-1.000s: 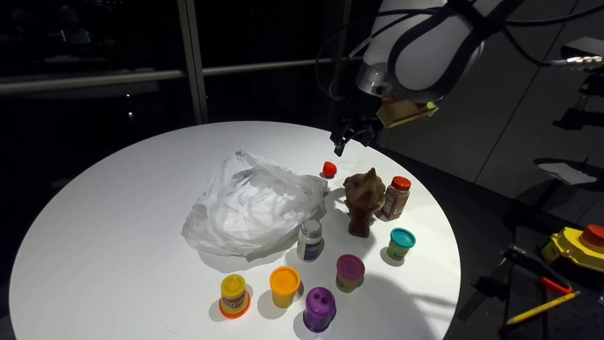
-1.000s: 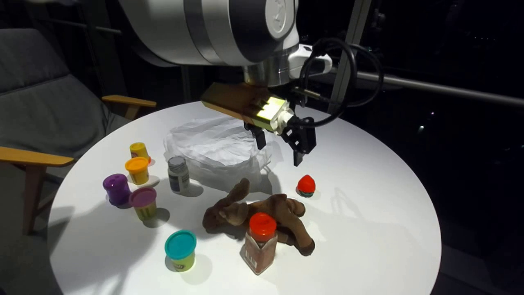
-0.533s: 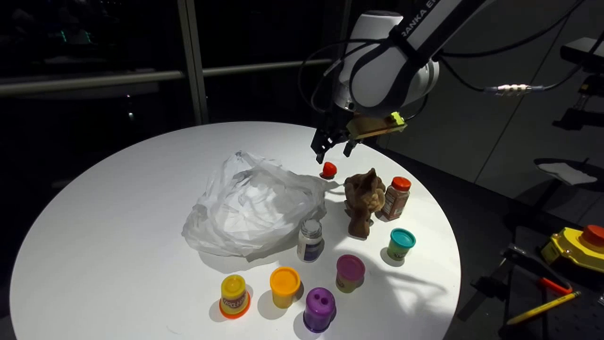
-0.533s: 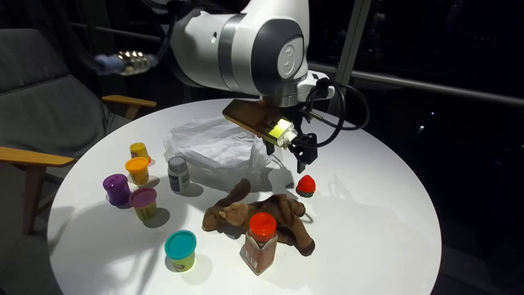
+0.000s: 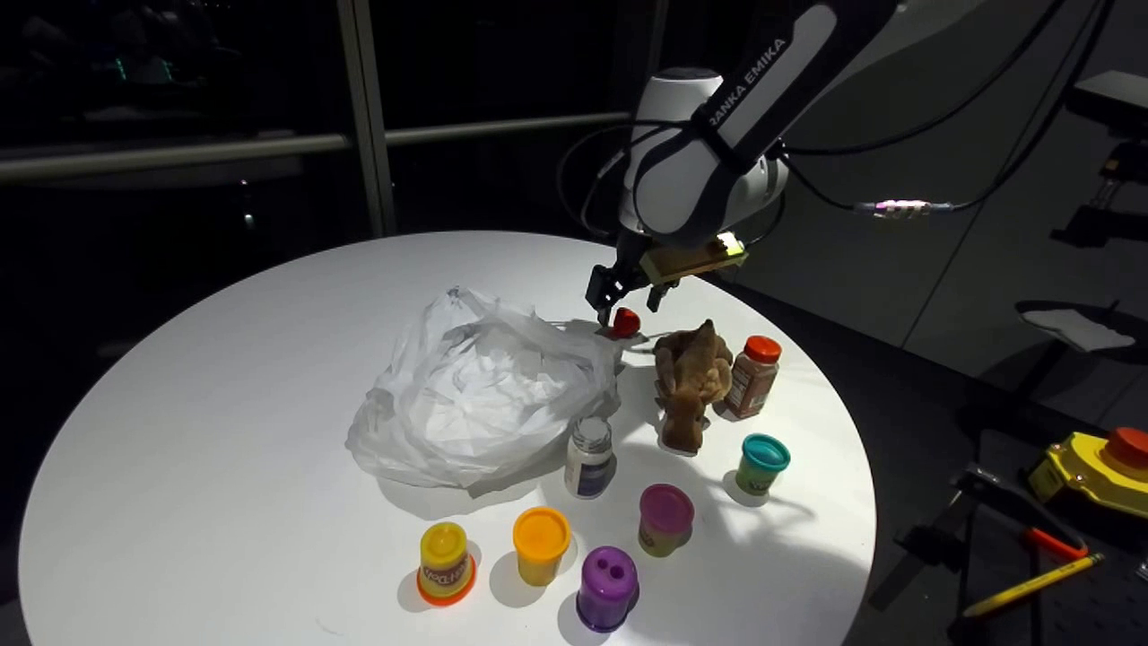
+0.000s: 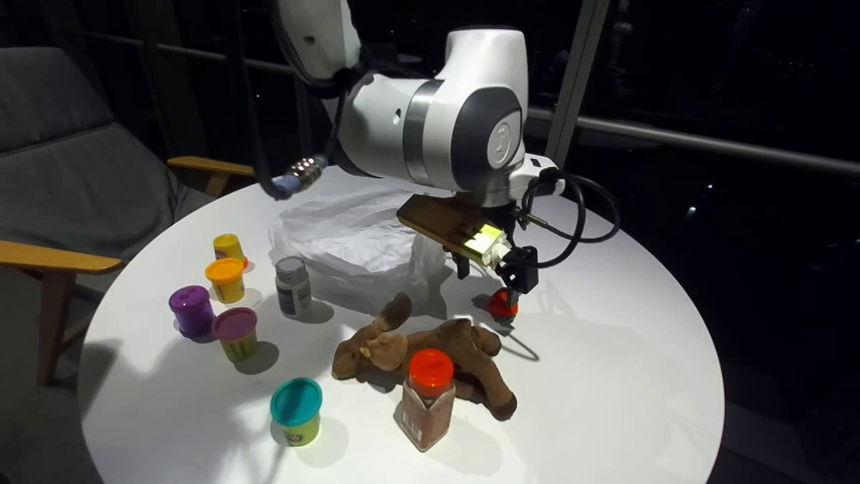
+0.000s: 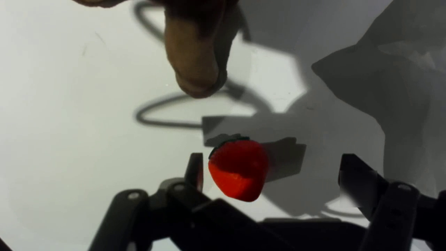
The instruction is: Put all the objects on the table in the white plastic bag
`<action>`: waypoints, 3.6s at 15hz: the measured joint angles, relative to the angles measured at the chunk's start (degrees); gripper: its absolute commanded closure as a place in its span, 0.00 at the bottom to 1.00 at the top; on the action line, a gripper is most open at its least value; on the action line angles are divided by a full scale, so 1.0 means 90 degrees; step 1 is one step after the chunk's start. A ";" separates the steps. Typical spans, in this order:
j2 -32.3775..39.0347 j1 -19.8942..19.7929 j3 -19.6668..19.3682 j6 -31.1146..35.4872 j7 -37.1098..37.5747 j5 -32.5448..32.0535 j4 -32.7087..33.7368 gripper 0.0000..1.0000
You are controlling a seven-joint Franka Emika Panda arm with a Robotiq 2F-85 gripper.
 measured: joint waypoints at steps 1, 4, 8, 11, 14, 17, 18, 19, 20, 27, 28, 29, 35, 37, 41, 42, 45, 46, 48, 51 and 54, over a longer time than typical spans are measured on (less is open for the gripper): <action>0.0086 0.0000 -0.0027 -0.0059 0.0007 0.0000 0.0116 0.00; 0.0326 0.0001 -0.0118 -0.0268 0.0037 0.0000 0.0425 0.00; 0.0620 -0.0017 -0.0146 -0.0467 0.0048 0.0011 0.0785 0.26; 0.0793 -0.0036 -0.0136 -0.0526 0.0049 0.0042 0.1050 0.51; 0.0882 -0.0035 -0.0177 -0.0690 0.0086 0.0043 0.1222 0.73; 0.0877 -0.0020 -0.0278 -0.0845 0.0185 0.0043 0.1257 0.74; 0.0869 0.0000 -0.0336 -0.0853 0.0230 0.0042 0.1257 0.74; 0.0840 0.0032 -0.0397 -0.0854 0.0275 0.0042 0.1248 0.74; 0.0786 0.0071 -0.0456 -0.0855 0.0319 0.0041 0.1241 0.74; -0.0644 0.0520 -0.0140 -0.1187 0.0336 0.0040 0.0752 0.74; -0.0865 0.0557 0.0070 -0.1319 0.0299 0.0041 0.0651 0.74; -0.1041 0.0586 0.0292 -0.1453 0.0256 0.0055 0.0557 0.74; -0.0887 0.0910 0.1156 -0.1372 -0.0018 0.0238 0.0216 0.74; -0.0576 0.1120 0.1121 -0.0992 -0.0018 0.0109 0.0206 0.74; -0.0035 0.1398 0.0976 -0.0582 -0.0018 -0.0107 0.0261 0.23; 0.0062 0.1437 0.0945 -0.0562 -0.0018 -0.0115 0.0290 0.16; 0.0154 0.1454 0.0915 -0.0541 -0.0032 -0.0115 0.0357 0.00; 0.0118 0.1449 0.0889 -0.0540 -0.0036 -0.0115 0.0365 0.00; -0.0081 0.1410 0.0796 -0.0540 -0.0038 -0.0115 0.0318 0.00; -0.0717 0.1257 0.0582 -0.0546 -0.0012 -0.0087 -0.0069 0.00; -0.1561 0.1002 0.0302 -0.0653 0.0050 -0.0057 -0.0799 0.00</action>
